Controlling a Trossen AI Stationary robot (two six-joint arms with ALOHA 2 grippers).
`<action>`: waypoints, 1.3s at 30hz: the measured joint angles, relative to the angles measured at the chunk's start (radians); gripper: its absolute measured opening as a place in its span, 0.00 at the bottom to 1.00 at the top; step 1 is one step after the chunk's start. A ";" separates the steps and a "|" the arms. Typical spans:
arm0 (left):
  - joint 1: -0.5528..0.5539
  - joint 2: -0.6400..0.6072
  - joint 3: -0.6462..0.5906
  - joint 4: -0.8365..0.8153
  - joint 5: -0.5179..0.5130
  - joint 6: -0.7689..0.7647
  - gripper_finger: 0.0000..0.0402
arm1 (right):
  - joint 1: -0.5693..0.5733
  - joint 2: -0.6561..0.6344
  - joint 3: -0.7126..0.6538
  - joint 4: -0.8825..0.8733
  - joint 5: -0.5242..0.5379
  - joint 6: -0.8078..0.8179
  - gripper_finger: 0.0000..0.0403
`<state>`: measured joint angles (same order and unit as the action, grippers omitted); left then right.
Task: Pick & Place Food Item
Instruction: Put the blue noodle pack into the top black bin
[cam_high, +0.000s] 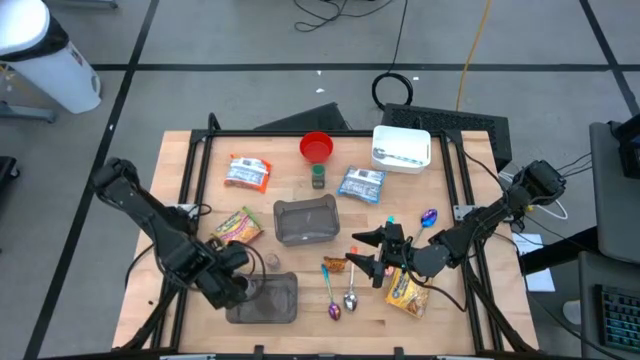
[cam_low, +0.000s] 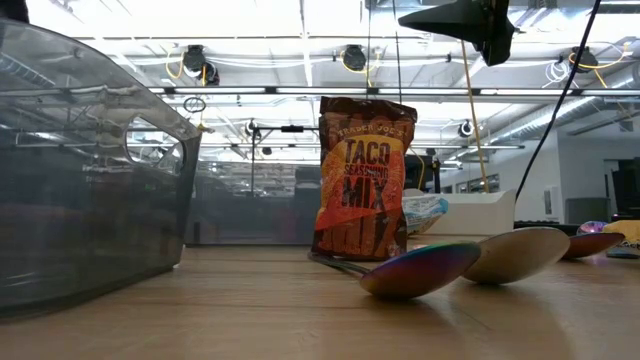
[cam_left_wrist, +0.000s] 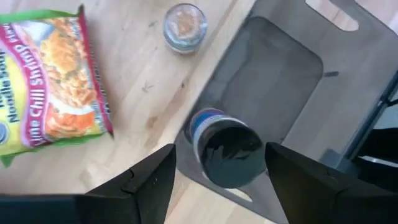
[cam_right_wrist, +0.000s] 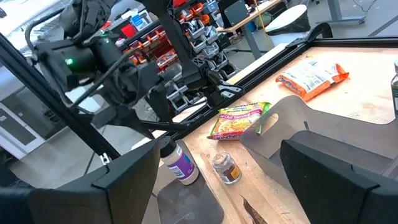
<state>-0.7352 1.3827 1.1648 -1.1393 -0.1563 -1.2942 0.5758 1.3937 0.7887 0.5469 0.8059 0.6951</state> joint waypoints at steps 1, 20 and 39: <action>0.005 -0.012 0.000 -0.006 0.000 0.000 0.62 | 0.000 0.000 0.000 0.001 0.000 0.000 0.81; 0.143 -0.193 0.000 0.182 -0.123 0.175 0.61 | 0.000 0.000 0.000 0.001 0.000 0.000 0.81; 0.338 -0.143 0.001 0.743 -0.422 0.472 0.61 | 0.002 0.000 0.000 0.002 0.000 -0.019 0.81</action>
<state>-0.3973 1.2394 1.1656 -0.3958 -0.5779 -0.8223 0.5774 1.3936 0.7887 0.5491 0.8059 0.6766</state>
